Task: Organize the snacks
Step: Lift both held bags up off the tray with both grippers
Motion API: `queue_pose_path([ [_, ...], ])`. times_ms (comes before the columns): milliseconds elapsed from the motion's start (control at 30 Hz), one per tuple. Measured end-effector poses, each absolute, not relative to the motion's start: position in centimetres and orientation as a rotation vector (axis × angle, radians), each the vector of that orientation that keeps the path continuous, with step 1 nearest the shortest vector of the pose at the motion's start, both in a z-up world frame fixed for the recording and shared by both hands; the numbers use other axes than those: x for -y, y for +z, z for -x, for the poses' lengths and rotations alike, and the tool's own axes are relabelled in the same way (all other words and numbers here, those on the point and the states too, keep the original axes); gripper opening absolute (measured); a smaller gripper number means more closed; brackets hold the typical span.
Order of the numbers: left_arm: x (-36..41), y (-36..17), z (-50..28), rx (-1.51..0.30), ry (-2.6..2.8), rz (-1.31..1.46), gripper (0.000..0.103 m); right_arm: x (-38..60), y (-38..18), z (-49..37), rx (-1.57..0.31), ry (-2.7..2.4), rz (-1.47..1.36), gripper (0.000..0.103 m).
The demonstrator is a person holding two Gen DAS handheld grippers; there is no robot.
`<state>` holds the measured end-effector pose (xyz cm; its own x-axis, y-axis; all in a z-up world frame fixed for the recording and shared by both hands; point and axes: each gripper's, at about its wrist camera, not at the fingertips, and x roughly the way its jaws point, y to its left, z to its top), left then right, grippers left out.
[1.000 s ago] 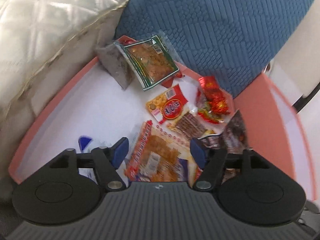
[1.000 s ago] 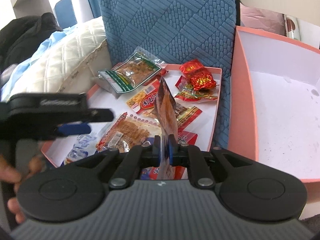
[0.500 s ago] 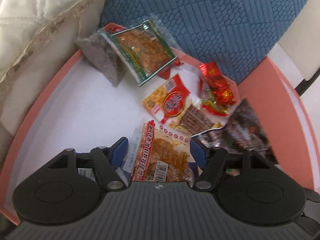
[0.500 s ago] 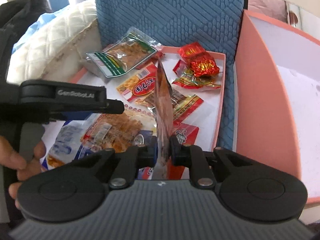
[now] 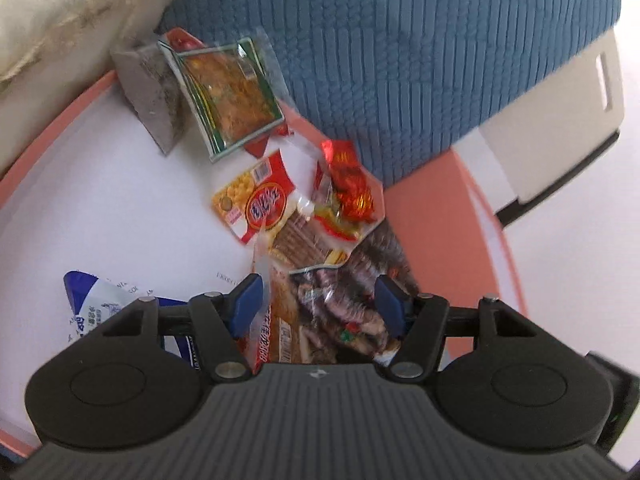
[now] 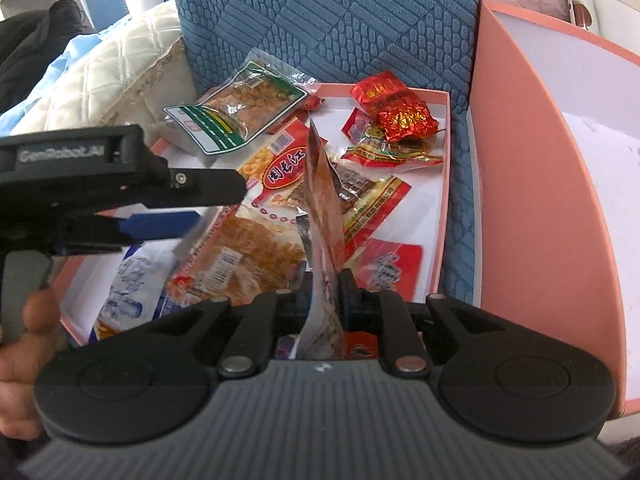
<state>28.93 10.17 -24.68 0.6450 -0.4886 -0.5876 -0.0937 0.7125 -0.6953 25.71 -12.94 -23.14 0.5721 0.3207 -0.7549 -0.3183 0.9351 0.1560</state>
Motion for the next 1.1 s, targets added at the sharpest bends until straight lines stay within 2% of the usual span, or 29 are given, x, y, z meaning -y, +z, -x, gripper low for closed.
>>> queue_pose_path([
  [167,-11.6,-24.7,-28.0,-0.8,-0.298,0.93,0.067,13.1,-23.3,-25.7,-0.889,0.376,-0.014,0.015],
  [333,-11.6,-25.9,-28.2,-0.88,-0.231,0.943,0.068,13.2,-23.3,-25.6,-0.892,0.375,-0.022,0.015],
  [467,-11.2,-26.7,-28.6,-0.961,-0.119,0.852,0.067,13.3,-23.3,-25.7,-0.892,0.374,-0.021,0.015],
  [800,-9.9,-26.2,-28.9,-0.991,-0.068,0.701,0.068,13.2,-23.4,-25.6,-0.892,0.37,-0.013,0.015],
  [1100,-11.7,-26.3,-28.3,-0.923,-0.22,0.948,0.068,13.0,-23.5,-25.5,-0.892,0.369,-0.009,0.015],
])
